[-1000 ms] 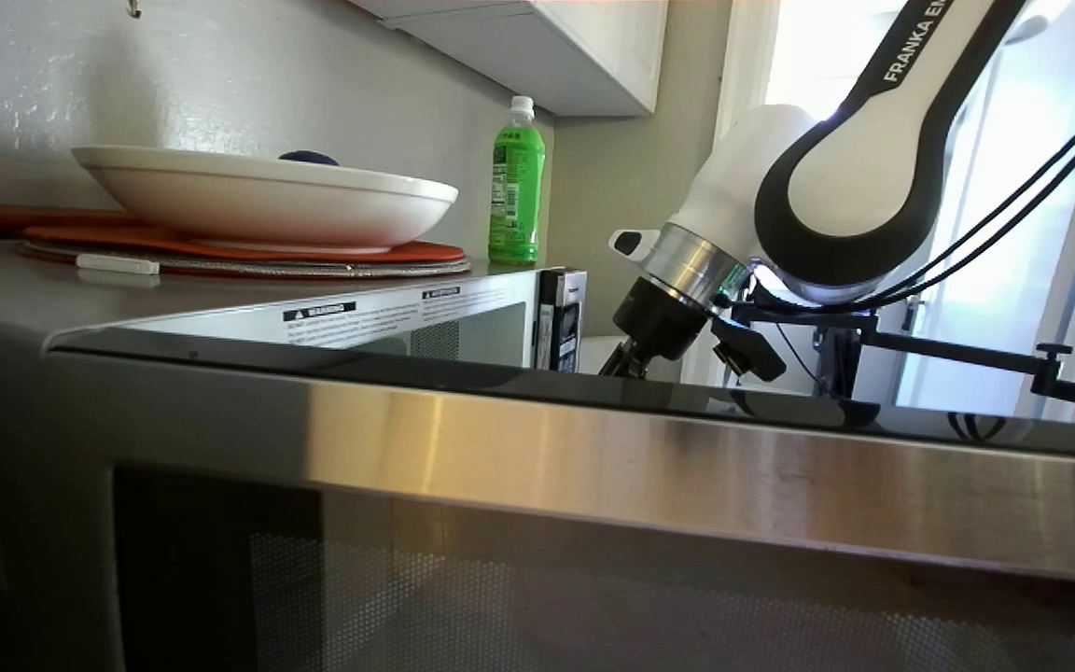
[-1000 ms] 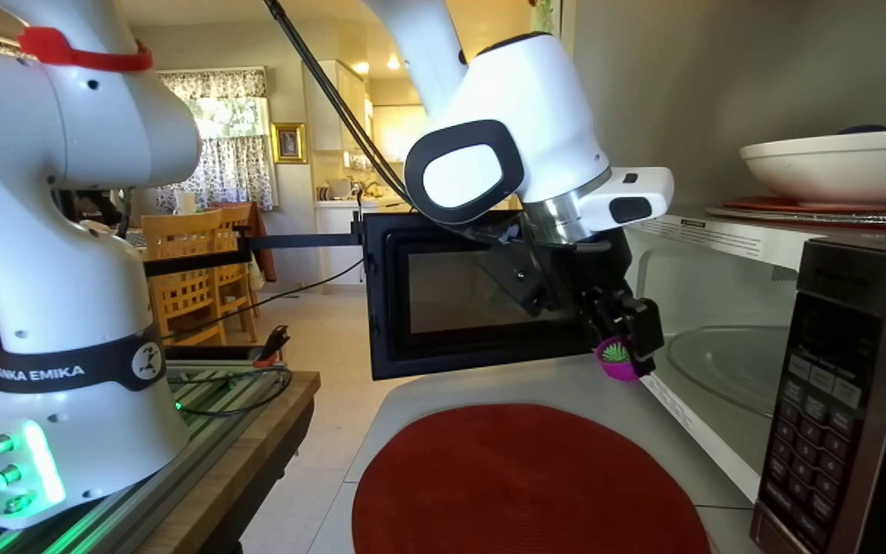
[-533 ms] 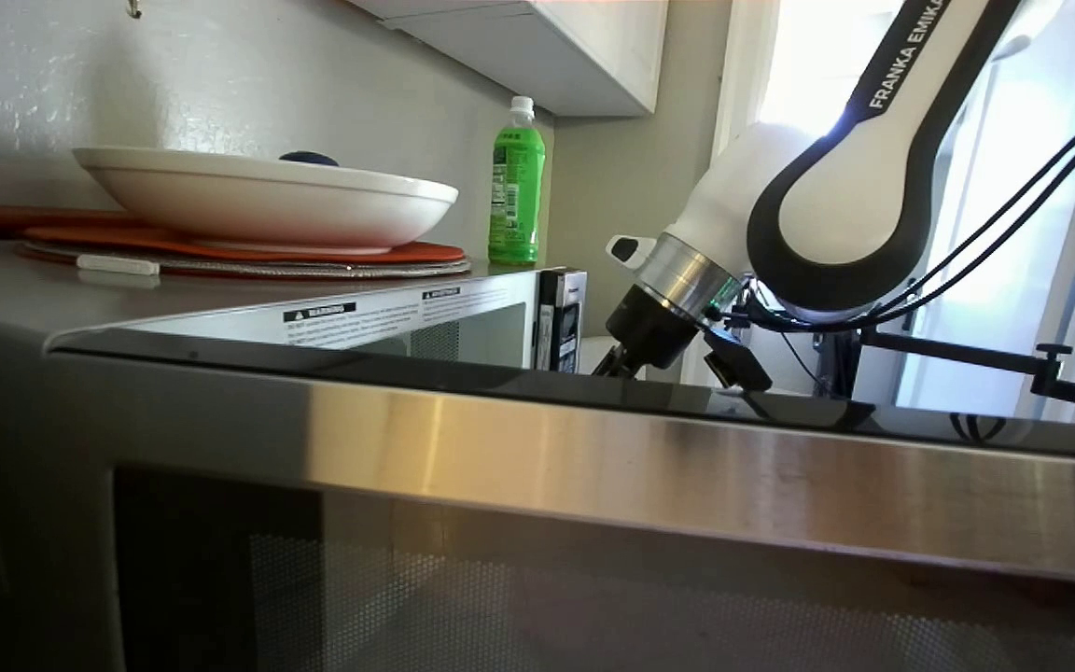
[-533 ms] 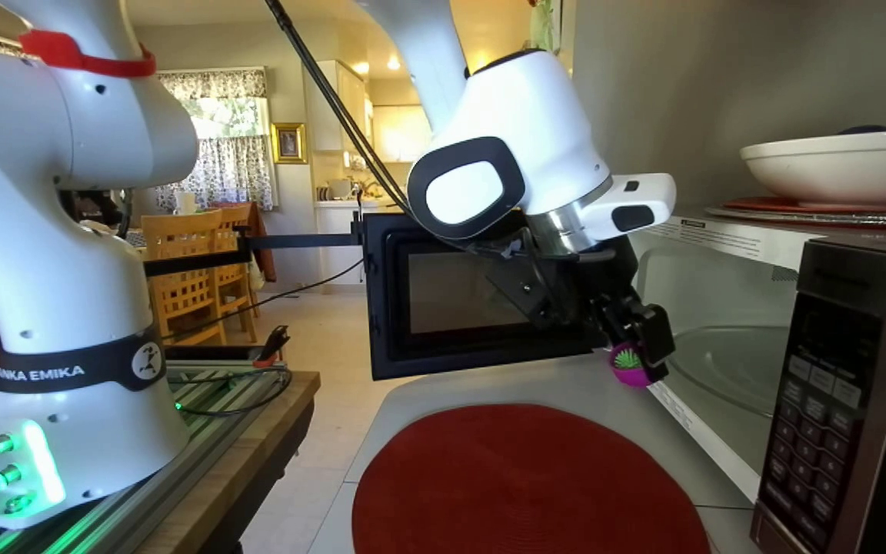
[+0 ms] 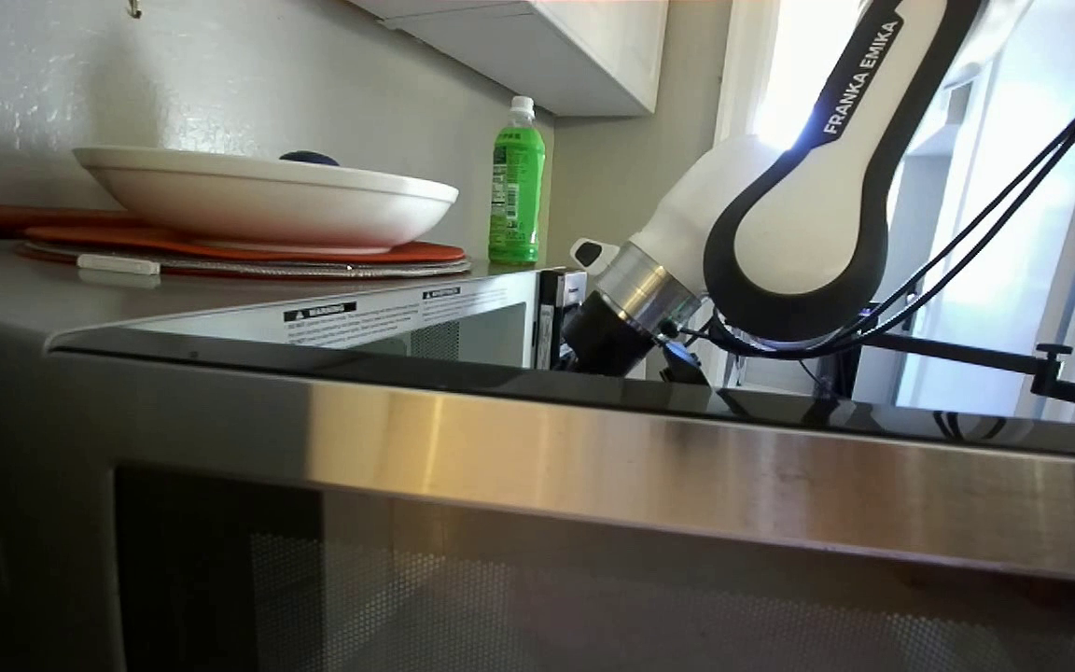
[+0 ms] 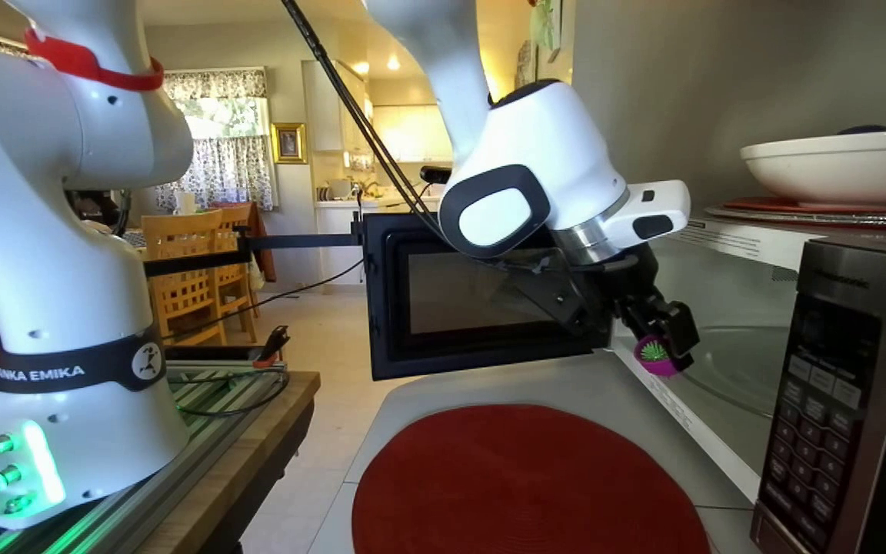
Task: Pick up the cup from the counter and put it in the oven
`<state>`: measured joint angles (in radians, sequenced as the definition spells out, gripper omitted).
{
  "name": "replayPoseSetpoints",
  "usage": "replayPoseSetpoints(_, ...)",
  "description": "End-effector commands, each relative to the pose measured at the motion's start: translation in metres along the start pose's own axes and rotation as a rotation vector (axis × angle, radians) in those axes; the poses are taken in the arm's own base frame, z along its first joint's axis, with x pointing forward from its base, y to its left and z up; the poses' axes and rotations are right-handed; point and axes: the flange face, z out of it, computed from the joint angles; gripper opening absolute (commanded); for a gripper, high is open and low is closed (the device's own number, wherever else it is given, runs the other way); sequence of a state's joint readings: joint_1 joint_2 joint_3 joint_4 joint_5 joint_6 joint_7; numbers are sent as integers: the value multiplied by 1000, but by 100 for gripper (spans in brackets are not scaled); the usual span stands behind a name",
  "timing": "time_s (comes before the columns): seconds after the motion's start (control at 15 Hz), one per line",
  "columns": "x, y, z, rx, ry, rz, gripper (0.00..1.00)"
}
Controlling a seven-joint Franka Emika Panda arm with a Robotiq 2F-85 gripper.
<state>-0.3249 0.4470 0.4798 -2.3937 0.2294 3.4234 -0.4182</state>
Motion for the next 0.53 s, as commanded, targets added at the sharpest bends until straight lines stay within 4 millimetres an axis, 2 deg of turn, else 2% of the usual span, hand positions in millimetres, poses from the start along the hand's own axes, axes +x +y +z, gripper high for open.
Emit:
replayPoseSetpoints(0.0,10,-3,18,-2,33,-28,36)
replayPoseSetpoints(0.47,22,0,43,-20,70,-42,36)
